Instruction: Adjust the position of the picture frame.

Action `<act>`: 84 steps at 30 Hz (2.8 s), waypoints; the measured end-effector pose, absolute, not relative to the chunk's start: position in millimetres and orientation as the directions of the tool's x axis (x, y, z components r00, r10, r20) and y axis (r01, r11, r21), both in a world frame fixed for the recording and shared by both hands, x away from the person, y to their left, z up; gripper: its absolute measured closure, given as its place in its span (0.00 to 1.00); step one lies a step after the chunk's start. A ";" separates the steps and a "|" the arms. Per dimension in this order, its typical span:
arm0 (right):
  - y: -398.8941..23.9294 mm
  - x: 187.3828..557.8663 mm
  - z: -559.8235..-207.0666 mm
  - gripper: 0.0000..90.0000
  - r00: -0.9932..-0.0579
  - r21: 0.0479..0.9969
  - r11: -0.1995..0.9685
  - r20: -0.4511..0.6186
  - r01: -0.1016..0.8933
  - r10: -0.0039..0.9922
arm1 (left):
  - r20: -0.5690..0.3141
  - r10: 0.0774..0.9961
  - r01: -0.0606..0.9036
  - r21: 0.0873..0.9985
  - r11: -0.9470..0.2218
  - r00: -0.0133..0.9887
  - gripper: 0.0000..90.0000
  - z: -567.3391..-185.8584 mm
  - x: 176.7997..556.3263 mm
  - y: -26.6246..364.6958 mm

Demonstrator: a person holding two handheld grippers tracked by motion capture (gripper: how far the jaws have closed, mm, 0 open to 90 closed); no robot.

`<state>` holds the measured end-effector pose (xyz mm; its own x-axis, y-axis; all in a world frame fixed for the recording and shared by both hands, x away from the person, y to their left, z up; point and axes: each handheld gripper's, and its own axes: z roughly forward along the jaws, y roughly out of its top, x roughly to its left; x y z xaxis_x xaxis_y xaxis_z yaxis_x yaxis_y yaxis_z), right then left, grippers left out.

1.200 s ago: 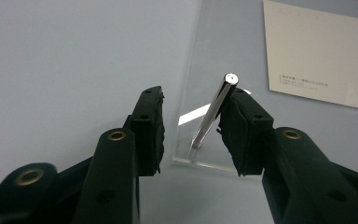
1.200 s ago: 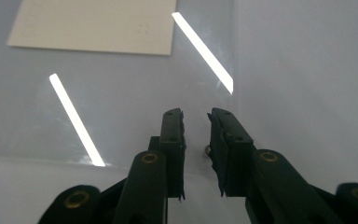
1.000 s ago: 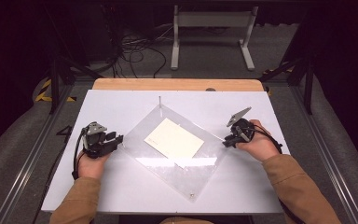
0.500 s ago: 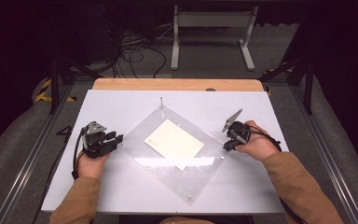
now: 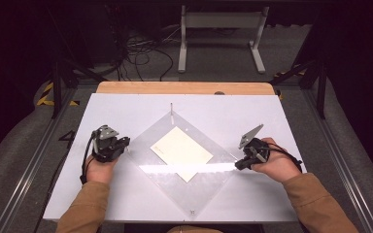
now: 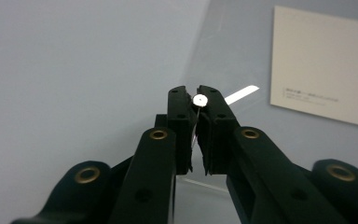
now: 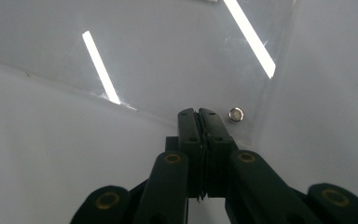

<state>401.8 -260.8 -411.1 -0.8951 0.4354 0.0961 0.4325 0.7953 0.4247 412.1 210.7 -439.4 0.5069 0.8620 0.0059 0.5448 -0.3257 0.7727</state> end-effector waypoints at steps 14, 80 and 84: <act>-293.2 413.0 -411.3 0.91 -0.817 0.508 0.684 0.073 0.524 0.572 | -0.020 0.880 0.574 0.765 -0.292 0.475 0.93 -431.9 505.3 154.5; -189.1 588.6 -426.9 0.77 -0.747 0.815 0.461 -0.053 0.351 0.663 | -0.155 0.836 0.526 0.832 -0.176 0.526 0.42 -439.8 405.0 226.4; -184.8 593.9 -426.8 0.91 -0.759 0.813 0.471 -0.056 0.343 0.649 | -0.161 0.838 0.527 0.833 -0.168 0.521 0.42 -440.1 401.9 229.4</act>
<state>593.9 -184.8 -426.8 -0.7587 0.6490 -0.0564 0.3426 0.4712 0.8128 401.9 229.4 -440.1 0.5213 0.8381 -0.1606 0.5268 -0.1680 0.8332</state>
